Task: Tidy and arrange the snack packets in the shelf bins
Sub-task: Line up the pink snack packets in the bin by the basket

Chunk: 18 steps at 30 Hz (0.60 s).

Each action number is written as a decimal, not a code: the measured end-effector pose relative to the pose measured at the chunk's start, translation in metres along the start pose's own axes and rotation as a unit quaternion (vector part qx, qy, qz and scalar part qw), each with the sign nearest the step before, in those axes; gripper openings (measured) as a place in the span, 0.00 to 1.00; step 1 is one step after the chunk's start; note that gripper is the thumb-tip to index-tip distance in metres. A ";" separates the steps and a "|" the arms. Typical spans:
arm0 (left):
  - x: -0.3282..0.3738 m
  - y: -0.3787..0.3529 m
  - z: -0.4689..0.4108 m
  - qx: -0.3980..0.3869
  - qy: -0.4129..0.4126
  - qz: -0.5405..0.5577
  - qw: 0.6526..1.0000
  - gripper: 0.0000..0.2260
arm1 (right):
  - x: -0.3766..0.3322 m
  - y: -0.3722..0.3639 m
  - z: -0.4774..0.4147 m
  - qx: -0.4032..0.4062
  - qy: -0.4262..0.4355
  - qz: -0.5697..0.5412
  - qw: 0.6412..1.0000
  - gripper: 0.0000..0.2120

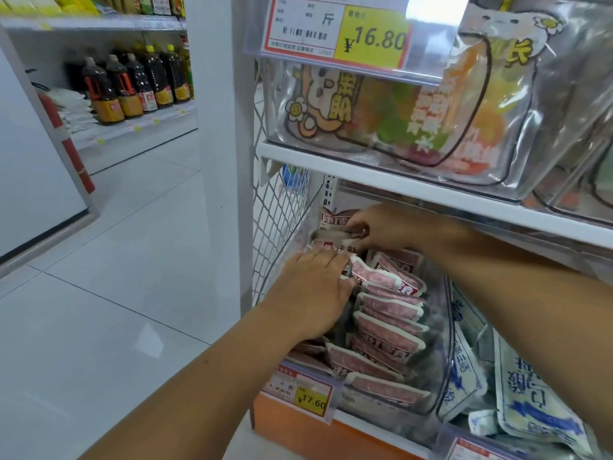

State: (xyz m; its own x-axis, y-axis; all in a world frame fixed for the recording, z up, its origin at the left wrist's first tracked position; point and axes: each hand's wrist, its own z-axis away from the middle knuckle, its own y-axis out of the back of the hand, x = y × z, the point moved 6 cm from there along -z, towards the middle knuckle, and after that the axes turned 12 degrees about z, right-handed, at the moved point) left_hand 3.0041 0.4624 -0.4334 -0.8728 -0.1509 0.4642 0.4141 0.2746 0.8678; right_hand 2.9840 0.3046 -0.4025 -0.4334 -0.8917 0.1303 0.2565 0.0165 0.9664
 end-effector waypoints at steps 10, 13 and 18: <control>-0.002 -0.002 0.001 -0.006 -0.003 0.011 1.000 0.23 | -0.009 -0.011 -0.008 0.078 -0.025 0.126 0.989 0.10; 0.000 0.000 0.003 -0.010 0.001 0.002 1.000 0.23 | -0.001 -0.006 -0.002 0.093 -0.040 -0.004 0.995 0.12; 0.001 -0.001 0.004 -0.029 0.017 -0.004 0.999 0.23 | 0.007 0.005 0.009 0.123 -0.024 -0.147 0.981 0.23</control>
State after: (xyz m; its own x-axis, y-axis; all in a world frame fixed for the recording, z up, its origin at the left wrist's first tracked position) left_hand 3.0021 0.4663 -0.4345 -0.8669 -0.1860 0.4625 0.4225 0.2180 0.8797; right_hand 2.9747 0.3029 -0.3946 -0.4993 -0.8520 -0.1577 -0.0997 -0.1243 0.9872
